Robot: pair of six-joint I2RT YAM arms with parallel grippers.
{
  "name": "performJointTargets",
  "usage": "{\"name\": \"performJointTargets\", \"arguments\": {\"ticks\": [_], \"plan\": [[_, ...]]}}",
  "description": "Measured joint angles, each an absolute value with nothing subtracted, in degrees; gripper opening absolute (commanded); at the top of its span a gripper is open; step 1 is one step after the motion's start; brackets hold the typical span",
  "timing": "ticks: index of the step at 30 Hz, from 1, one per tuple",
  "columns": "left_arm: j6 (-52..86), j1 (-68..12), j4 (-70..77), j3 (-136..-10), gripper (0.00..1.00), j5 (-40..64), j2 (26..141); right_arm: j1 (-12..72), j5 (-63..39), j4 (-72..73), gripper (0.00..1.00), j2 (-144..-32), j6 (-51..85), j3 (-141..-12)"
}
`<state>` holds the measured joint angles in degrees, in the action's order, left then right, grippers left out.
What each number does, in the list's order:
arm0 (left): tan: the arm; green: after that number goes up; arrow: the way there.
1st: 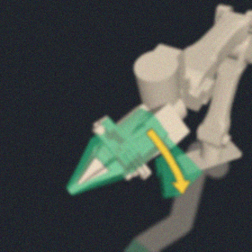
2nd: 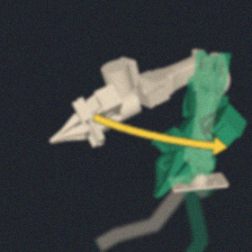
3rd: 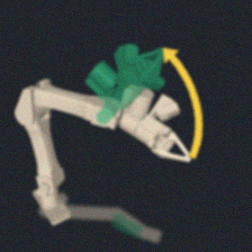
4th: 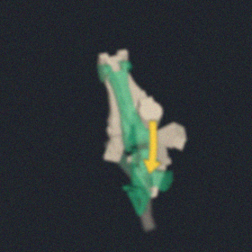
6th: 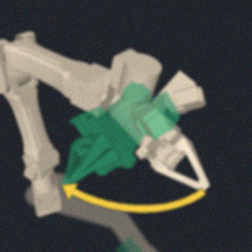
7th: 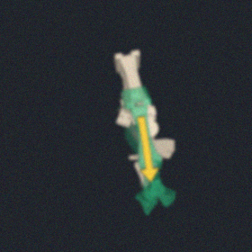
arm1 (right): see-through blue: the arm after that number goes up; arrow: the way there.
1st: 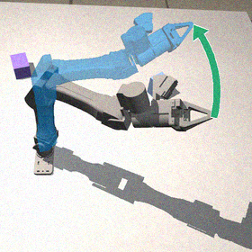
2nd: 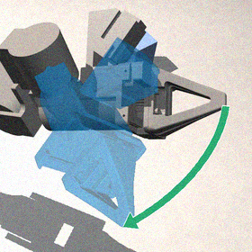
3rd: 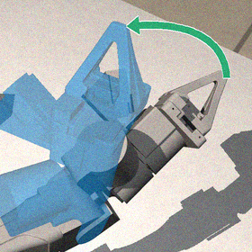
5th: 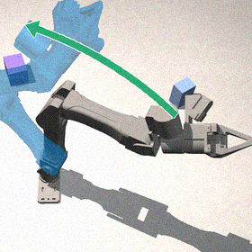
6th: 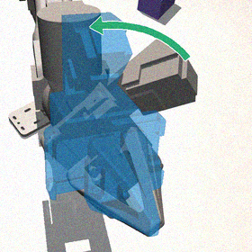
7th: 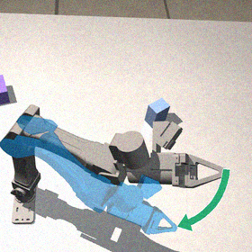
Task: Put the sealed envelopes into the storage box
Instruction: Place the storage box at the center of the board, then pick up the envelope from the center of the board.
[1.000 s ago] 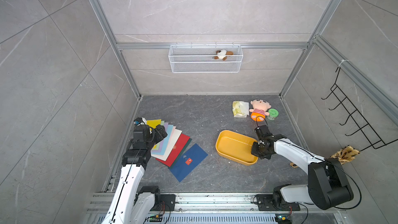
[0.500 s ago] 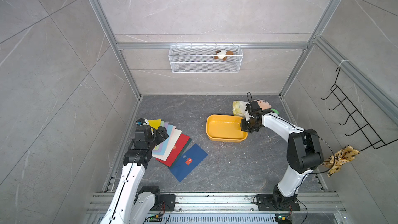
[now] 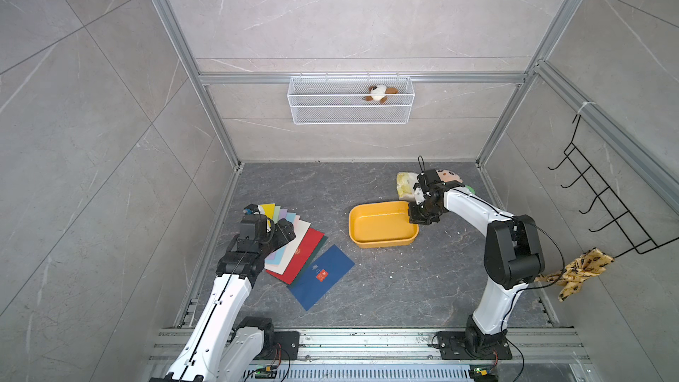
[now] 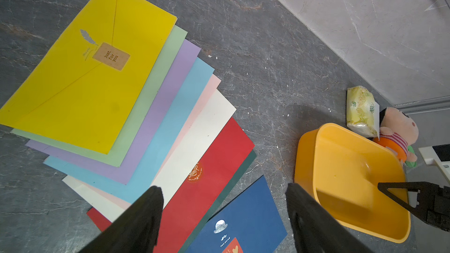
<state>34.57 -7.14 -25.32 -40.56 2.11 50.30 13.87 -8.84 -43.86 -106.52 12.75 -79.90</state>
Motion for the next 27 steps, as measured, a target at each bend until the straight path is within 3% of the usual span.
{"name": "performJointTargets", "arguments": {"ticks": [3, 10, 16, 20, 27], "plan": [[35.1, -7.5, -25.3, -40.5, 0.84, 2.1, 50.3, 13.9, -8.8, -44.4, 0.37, -106.4, 12.8, -79.9], [40.3, -12.2, -24.9, -36.3, 0.8, 2.1, 49.3, 14.5, -8.6, -43.8, 0.44, -97.7, 15.4, -76.1], [47.2, -25.2, -22.9, -28.2, 0.68, 0.1, 47.8, 23.7, -8.8, -39.4, 0.45, -84.9, 19.6, -66.5], [51.0, -35.3, -20.4, -24.0, 0.66, -3.4, 49.3, 31.7, -8.1, -35.6, 0.45, -80.5, 23.3, -58.9], [54.3, -50.9, -13.7, -26.2, 0.65, -10.5, 66.5, 40.6, -4.5, -32.0, 0.45, -78.3, 28.7, -52.8]]}}
